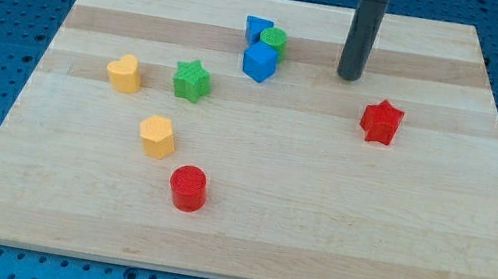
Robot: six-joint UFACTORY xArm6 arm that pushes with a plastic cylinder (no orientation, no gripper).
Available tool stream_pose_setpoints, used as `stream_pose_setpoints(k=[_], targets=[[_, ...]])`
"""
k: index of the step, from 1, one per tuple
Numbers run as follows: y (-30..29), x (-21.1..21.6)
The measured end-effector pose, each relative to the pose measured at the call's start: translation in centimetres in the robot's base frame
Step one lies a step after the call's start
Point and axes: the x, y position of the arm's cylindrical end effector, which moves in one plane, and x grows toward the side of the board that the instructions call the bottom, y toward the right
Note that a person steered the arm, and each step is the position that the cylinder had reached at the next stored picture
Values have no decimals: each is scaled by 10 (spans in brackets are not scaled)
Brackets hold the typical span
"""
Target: Move the green circle to the top left of the blue triangle
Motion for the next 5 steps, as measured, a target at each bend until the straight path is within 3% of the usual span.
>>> stream_pose_setpoints(k=[1, 4, 5], targets=[[-26, -14], [-133, -4], [-139, -4]])
